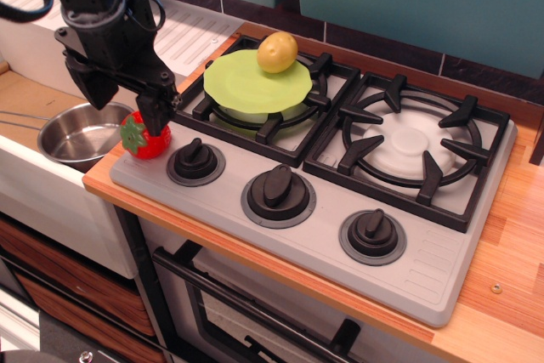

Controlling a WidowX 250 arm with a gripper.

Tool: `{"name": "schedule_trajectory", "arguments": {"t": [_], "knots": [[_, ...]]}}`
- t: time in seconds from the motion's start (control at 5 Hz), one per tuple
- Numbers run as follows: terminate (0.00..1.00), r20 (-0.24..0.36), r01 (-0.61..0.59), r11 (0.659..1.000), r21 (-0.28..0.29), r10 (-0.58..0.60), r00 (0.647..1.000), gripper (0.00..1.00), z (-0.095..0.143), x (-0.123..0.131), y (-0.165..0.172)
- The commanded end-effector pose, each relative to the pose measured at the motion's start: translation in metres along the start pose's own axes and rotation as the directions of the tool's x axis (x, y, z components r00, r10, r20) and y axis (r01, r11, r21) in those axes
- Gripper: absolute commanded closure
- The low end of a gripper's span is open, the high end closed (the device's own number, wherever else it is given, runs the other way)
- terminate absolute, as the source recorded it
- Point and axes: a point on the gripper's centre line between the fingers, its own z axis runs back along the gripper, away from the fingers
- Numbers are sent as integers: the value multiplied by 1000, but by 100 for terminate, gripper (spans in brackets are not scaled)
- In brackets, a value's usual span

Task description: Put potato on plate and strawberry in pot or pan in sink

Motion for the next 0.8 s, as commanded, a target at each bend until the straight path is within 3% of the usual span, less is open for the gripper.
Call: {"name": "schedule_trajectory", "arguments": {"t": [0.0, 0.6], "knots": [[0, 57, 17, 1000, -8, -16, 998, 0, -9, 8, 2], [0, 82, 31, 999, -35, -28, 996, 0, -14, 7, 5]]}}
